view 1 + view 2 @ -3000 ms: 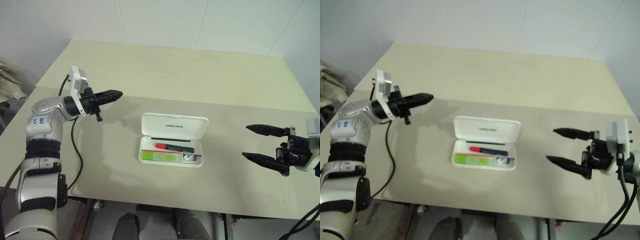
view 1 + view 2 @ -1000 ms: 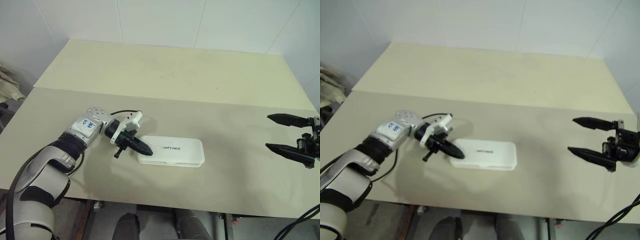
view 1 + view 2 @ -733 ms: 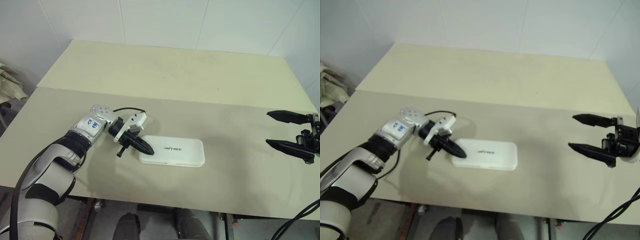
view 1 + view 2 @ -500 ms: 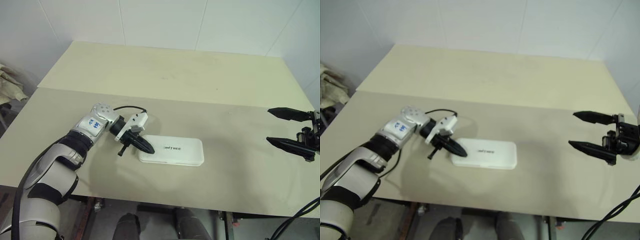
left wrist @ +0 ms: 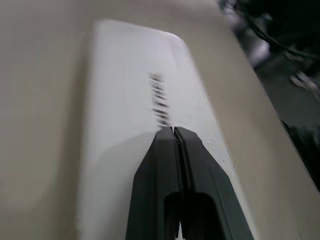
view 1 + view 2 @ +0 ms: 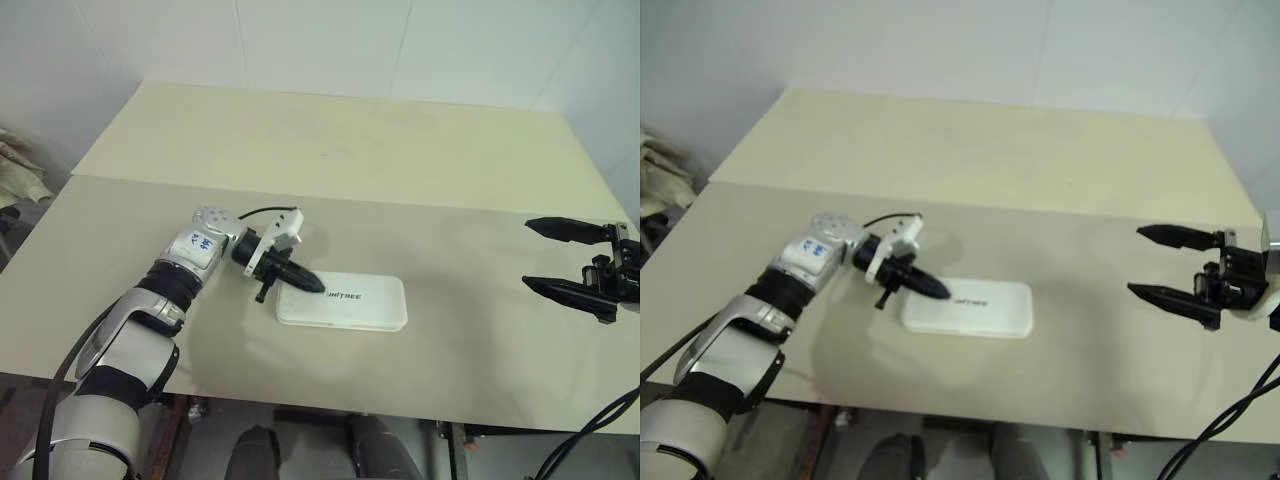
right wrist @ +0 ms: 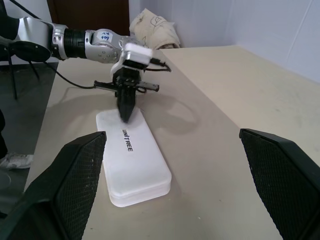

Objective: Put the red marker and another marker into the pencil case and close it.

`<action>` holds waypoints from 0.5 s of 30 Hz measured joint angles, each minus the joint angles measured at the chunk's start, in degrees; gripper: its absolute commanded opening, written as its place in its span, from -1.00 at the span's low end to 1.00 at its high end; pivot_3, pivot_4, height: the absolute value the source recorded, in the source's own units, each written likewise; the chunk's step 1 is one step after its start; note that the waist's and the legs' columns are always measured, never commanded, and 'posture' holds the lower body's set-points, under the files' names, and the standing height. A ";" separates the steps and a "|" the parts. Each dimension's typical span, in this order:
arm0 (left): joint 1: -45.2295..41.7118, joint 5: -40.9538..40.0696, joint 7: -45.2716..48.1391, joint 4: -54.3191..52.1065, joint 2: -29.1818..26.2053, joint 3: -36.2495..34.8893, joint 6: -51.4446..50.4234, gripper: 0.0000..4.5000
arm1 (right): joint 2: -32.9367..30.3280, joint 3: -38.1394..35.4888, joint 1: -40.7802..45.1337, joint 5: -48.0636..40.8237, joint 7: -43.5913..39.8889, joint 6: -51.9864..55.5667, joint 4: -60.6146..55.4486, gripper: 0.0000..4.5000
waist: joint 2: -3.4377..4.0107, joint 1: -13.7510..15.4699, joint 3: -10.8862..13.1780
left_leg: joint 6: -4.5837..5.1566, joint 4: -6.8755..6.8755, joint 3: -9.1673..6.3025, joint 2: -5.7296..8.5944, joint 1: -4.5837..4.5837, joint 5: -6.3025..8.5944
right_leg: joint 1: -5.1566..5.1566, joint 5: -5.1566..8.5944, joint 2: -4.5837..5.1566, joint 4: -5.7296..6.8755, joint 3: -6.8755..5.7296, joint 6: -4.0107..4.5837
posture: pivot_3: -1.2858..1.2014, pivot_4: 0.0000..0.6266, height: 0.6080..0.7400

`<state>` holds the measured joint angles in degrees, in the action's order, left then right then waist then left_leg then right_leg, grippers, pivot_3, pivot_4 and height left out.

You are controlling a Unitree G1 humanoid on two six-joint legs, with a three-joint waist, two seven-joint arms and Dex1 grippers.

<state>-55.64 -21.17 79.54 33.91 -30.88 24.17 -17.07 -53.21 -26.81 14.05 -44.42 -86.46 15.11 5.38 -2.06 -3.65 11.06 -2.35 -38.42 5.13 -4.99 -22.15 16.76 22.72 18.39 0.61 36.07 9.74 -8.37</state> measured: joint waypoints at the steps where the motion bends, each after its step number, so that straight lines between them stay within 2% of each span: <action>1: 1.98 -0.68 -0.59 -3.52 -0.55 -2.16 -1.13 -0.97 | 0.12 0.38 0.57 0.12 0.14 0.00 0.05 1.00 | 0.02 -0.26 -0.01 | -0.01 0.13 0.03 -0.02 0.03 -0.01 | 0.03 0.02 0.00 0.00 0.00 0.03 | 0.03 -0.52 1.00; 3: 6.26 -1.94 -1.81 -9.34 -0.99 -5.77 -2.75 -0.97 | 0.17 1.43 1.86 0.54 0.39 0.02 0.76 1.00 | 0.04 -0.53 0.00 | -0.07 0.25 0.02 -0.07 0.06 -0.04 | 0.07 0.08 0.00 0.01 -0.08 0.12 | 0.03 -0.52 1.00; 6: 11.43 -3.57 -6.99 -15.22 0.18 -11.70 -3.94 -0.71 | 0.21 2.39 3.88 1.19 0.77 0.13 1.82 1.00 | 0.08 -0.49 0.03 | -0.14 0.25 -0.01 -0.11 0.06 -0.08 | 0.09 0.10 -0.01 0.04 -0.15 0.16 | 0.03 -0.52 1.00; 10: 16.36 -6.63 -10.21 -23.10 1.31 -19.21 -2.49 -0.14 | 0.19 4.46 6.80 1.80 0.48 0.18 3.86 1.00 | 0.10 -0.50 0.03 | -0.16 0.16 0.04 -0.10 0.08 -0.09 | 0.06 0.07 0.01 0.07 -0.13 0.11 | 0.03 -0.52 1.00; 15: 20.59 -7.04 -8.18 -27.22 0.53 -21.83 -0.27 0.62 | 0.09 6.28 11.05 3.35 -0.17 -0.05 8.41 1.00 | 0.09 -0.89 0.04 | -0.17 0.10 0.06 -0.08 0.09 -0.11 | 0.01 0.03 0.01 0.07 -0.13 0.07 | 0.03 -0.52 1.00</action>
<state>-35.05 -28.21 71.36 6.69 -30.35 2.33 -17.34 -53.12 -20.53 25.10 -41.07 -86.63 15.07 13.79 -1.97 -4.54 11.10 -2.52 -38.32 5.19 -5.06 -22.06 16.65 22.73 18.42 0.62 36.14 9.62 -8.30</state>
